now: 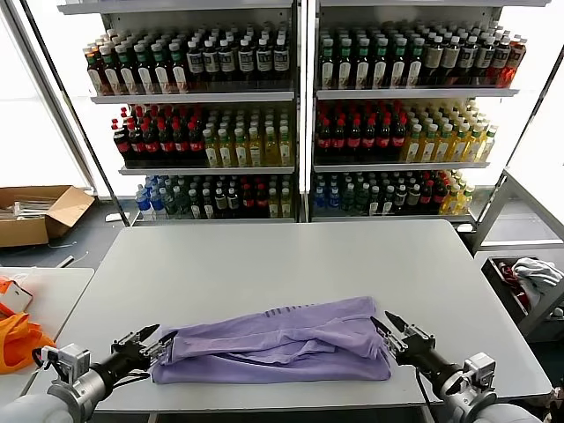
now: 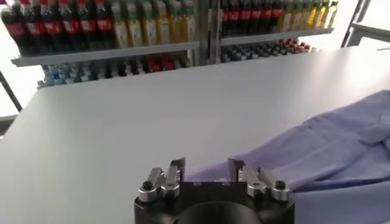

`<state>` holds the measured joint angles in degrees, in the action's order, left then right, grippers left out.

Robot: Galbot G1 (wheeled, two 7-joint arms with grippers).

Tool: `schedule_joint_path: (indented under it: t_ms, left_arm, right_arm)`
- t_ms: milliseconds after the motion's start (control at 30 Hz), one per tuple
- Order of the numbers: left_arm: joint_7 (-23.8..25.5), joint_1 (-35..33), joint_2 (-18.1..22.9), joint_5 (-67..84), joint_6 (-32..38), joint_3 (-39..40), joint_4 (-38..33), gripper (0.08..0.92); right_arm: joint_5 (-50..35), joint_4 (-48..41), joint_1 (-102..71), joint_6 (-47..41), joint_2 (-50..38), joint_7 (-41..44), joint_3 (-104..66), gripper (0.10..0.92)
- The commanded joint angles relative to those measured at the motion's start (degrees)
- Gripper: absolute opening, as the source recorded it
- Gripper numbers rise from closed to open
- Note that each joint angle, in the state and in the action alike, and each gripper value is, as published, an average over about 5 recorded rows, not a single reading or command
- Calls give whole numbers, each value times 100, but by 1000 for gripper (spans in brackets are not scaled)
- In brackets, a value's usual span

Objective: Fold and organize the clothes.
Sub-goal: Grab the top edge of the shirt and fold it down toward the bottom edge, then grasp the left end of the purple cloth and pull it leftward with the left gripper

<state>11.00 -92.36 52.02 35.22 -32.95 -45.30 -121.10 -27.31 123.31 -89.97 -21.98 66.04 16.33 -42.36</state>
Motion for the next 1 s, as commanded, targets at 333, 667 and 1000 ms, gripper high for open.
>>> schedule_joint_path:
  t_ms: [333,667,1000]
  left_arm:
    - [-1846,-467,1525,-243,1202,972,-461,795]
    - [-2260,-225,1982,-1281,1524,1454,377,823]
    - [-2257,-172,2153,-1500,1358,1471,580,823]
  right_arm:
    - [293,-65,-841,1292,510,-228,-724,794]
    - [388,11,-949,1263,524,-265,-773,823]
    - [289,39,-939,1267,448,-257,-868,823]
